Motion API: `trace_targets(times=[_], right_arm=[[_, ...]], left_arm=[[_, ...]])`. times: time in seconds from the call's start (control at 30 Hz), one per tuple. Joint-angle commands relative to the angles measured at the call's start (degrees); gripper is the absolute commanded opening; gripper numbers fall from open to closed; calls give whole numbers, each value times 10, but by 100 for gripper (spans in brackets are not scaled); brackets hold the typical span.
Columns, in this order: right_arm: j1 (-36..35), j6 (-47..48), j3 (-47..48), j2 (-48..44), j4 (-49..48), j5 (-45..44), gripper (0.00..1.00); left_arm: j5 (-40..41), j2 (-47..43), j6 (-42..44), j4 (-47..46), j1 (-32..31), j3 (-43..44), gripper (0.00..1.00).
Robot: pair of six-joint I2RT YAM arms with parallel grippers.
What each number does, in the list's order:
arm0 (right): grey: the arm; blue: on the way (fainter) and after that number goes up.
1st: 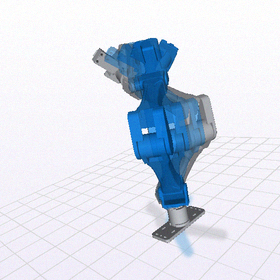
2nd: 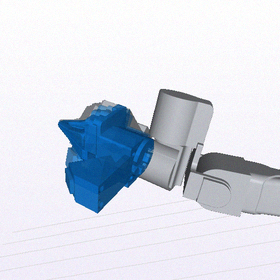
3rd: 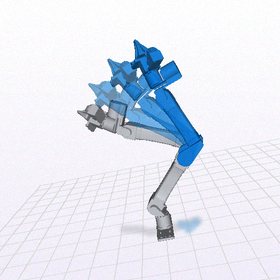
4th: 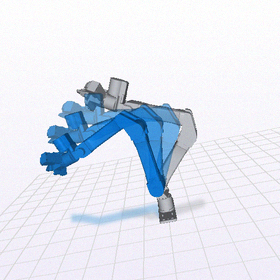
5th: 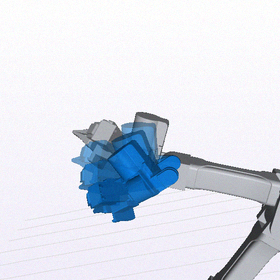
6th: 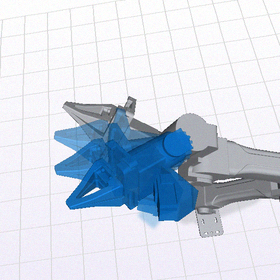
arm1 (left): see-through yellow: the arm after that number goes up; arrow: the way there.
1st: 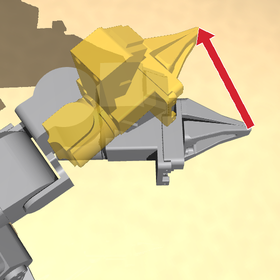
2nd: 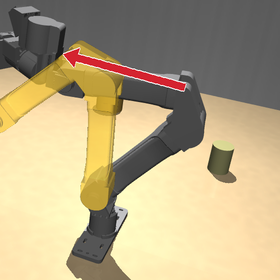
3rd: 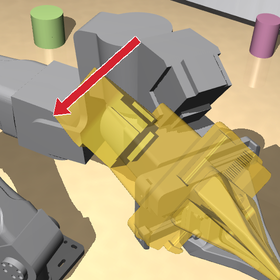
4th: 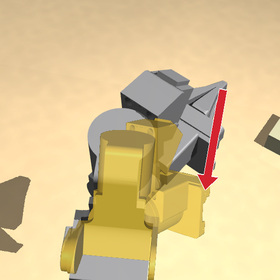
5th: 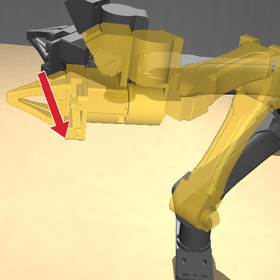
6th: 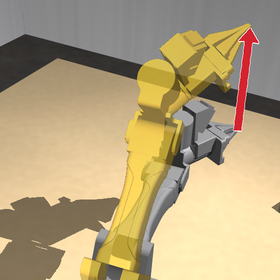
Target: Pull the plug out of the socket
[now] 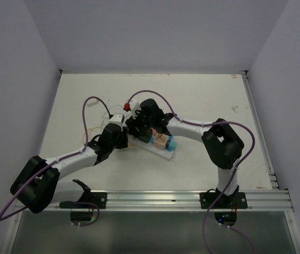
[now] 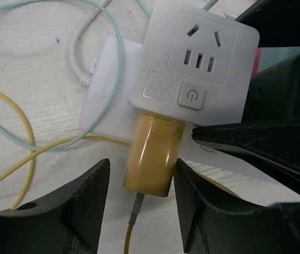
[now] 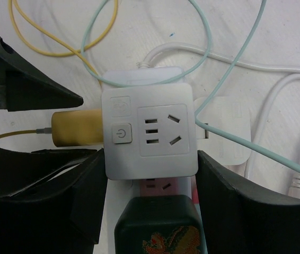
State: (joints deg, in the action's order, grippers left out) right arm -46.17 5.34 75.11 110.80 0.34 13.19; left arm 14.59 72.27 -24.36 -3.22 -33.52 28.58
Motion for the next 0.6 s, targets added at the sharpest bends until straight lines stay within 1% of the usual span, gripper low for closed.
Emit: trace_targets(times=[0.0,0.2,0.27,0.43,0.53,0.57], right_arm=[[7,21,-25,-18,41,-9,12],[25,17,-46,-34,48,-5,4],[28,17,-54,-39,51,-5,2],[33,19,-64,-49,57,-2,0],[36,20,-66,-51,60,6,0],[37,21,-66,-51,63,11,0]], left_arm=[[17,-1,21,-73,-12,-2,54],[30,-4,41,-106,-29,-4,55],[24,1,48,-115,-31,-7,54],[19,18,60,-134,-44,-7,51],[20,29,72,-144,-58,-7,51],[19,31,81,-150,-62,-8,52]])
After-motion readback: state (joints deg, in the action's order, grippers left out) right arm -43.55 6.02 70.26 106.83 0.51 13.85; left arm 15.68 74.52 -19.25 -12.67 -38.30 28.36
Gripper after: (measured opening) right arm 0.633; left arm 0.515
